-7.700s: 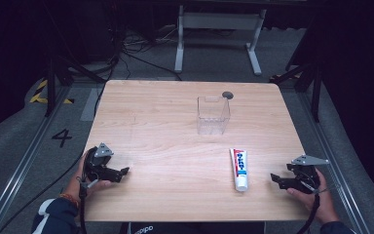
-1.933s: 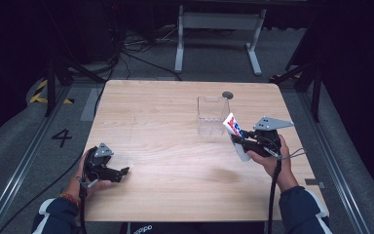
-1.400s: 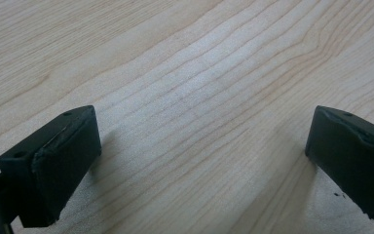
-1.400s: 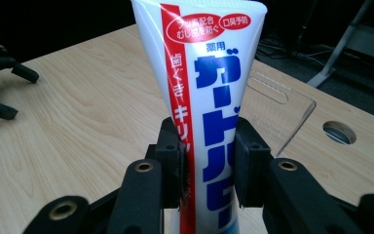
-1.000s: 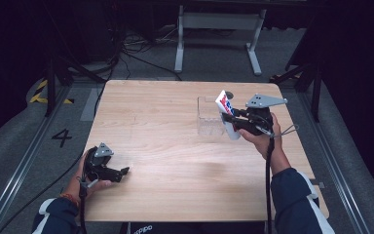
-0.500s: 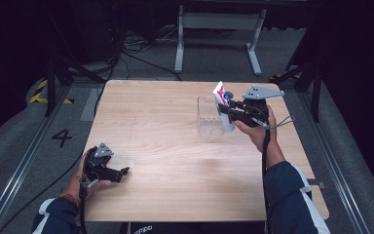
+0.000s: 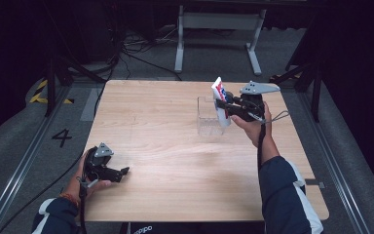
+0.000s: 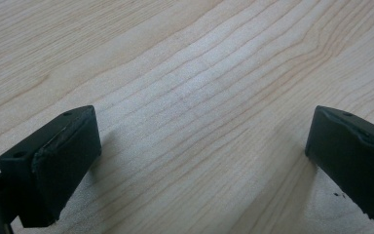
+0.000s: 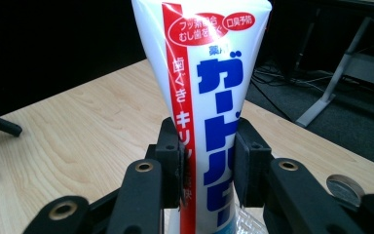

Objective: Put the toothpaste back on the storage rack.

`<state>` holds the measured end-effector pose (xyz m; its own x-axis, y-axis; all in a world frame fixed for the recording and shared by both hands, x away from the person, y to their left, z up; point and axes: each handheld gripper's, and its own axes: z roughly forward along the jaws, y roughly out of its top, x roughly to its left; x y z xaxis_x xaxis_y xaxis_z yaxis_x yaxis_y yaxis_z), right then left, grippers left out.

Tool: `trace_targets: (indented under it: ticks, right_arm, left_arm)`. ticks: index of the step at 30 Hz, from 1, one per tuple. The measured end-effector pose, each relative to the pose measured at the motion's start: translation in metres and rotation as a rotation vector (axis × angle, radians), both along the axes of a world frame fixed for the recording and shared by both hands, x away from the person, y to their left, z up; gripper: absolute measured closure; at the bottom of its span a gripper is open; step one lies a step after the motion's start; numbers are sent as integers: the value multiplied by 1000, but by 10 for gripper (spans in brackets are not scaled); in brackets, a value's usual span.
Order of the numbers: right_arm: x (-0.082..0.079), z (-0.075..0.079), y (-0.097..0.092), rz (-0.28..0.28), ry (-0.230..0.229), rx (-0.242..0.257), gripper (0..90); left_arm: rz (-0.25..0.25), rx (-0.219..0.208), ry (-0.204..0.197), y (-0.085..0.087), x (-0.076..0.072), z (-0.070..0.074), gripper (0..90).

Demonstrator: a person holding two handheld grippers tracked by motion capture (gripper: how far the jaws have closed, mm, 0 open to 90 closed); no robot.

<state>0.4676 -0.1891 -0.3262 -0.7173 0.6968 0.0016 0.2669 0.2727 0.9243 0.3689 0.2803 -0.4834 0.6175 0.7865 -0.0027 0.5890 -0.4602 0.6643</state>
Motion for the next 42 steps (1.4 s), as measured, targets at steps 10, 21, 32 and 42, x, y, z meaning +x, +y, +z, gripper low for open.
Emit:
trace_targets:
  ticks: [10, 21, 32, 42]
  right_arm:
    - [13, 1, 1, -30, -30, 18, 692]
    - [28, -2, 7, -37, -37, 32, 692]
    - [40, -17, 7, -45, 3, 33, 692]
    - [48, -46, 0, -74, 16, 56, 687]
  left_arm:
    - [-2, 3, -1, 0, 0, 0, 1]
    - [-8, 7, -5, 0, 1, 0, 2]
    - [-11, 7, -4, 0, 2, 0, 3]
    - [-11, 8, -2, 0, 2, 0, 3]
